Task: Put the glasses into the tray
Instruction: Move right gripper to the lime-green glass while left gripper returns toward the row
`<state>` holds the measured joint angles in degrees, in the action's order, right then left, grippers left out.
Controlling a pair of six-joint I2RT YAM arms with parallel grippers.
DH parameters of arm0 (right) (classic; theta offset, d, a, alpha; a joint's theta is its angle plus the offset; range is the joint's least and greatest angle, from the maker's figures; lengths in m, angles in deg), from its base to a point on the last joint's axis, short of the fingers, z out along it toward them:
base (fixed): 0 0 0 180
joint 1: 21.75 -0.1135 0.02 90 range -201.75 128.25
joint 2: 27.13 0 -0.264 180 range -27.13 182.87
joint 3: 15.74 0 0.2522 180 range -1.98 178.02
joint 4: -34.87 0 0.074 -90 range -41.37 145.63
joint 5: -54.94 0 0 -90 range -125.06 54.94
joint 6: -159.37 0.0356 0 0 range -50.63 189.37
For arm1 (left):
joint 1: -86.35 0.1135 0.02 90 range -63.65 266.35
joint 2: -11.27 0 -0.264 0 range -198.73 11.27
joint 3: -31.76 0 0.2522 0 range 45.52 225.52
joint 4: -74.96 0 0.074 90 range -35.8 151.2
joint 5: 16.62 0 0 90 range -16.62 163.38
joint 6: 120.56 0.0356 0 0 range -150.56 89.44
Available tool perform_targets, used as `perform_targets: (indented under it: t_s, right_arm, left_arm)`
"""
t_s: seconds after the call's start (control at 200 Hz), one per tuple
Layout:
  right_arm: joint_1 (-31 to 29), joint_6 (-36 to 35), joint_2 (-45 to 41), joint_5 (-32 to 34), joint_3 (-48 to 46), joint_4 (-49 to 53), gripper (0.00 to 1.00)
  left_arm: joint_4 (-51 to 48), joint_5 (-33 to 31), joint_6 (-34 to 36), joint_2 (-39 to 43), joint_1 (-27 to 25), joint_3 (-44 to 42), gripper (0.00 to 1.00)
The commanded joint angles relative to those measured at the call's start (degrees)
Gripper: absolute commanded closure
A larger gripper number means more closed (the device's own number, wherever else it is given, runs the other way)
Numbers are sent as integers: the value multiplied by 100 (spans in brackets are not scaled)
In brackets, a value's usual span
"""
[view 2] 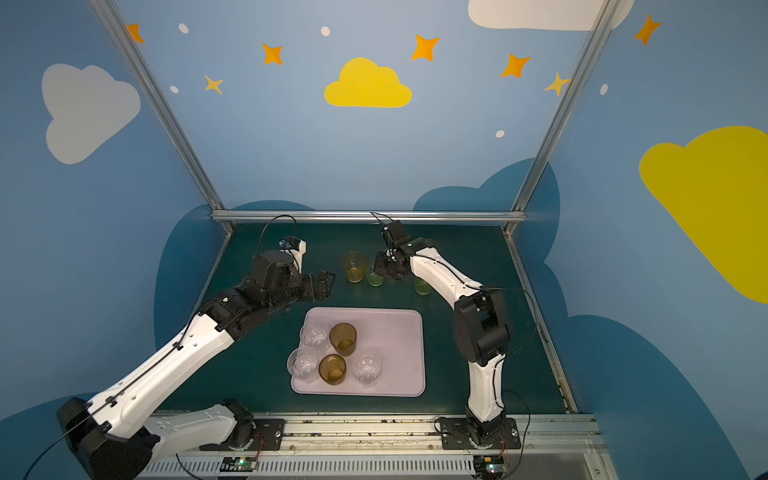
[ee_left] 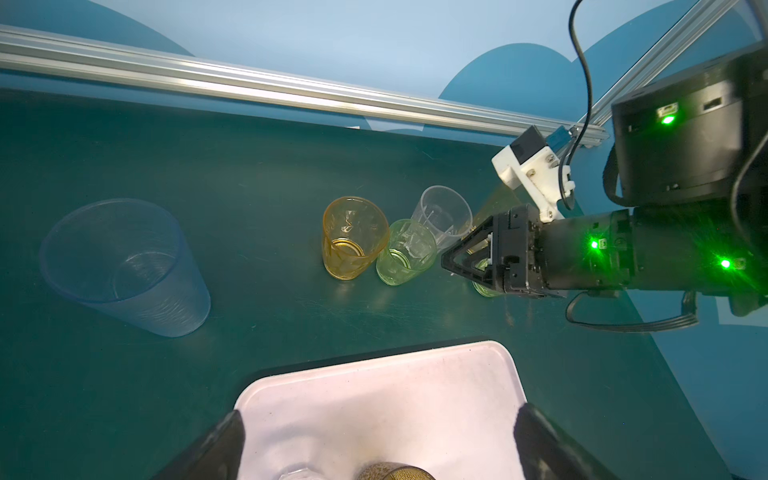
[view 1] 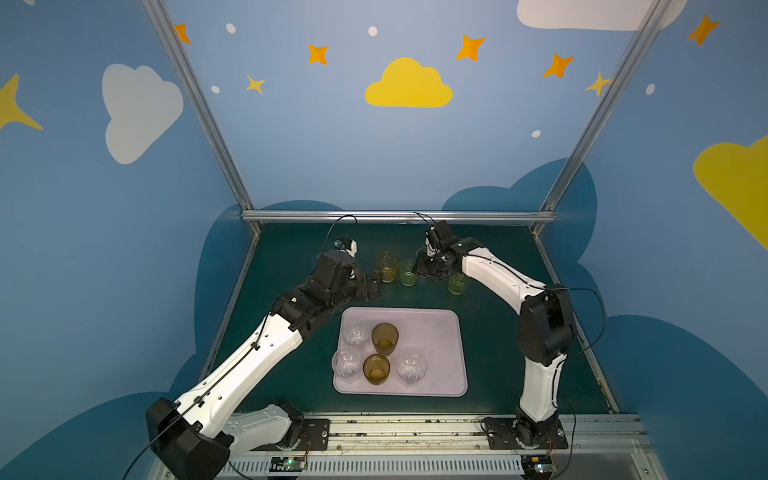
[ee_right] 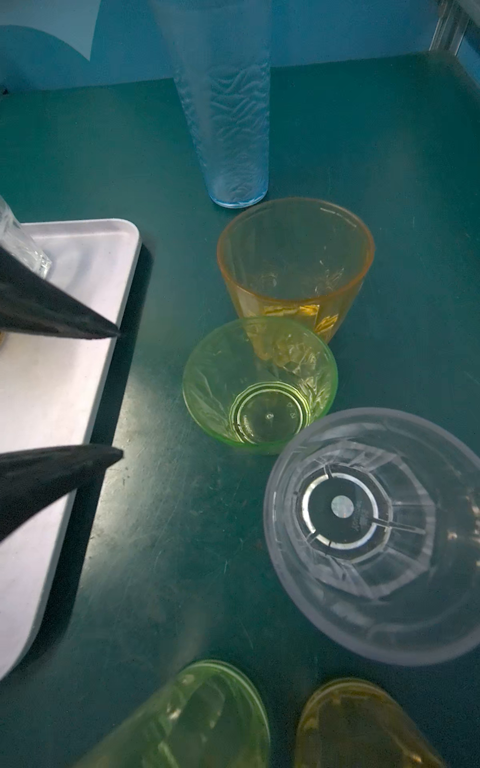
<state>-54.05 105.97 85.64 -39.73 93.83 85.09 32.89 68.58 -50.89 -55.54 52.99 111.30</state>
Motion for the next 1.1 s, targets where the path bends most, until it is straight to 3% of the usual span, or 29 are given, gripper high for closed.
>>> perform_targets:
  t_s: [0.0, 1.097]
  right_arm:
    - [46, 8, 201, 203, 130, 10, 64]
    - [185, 75, 775, 281, 374, -578, 77]
  left_arm:
    - [101, -63, 62, 80, 27, -38, 0]
    - [-56, -2, -52, -17, 32, -39, 0]
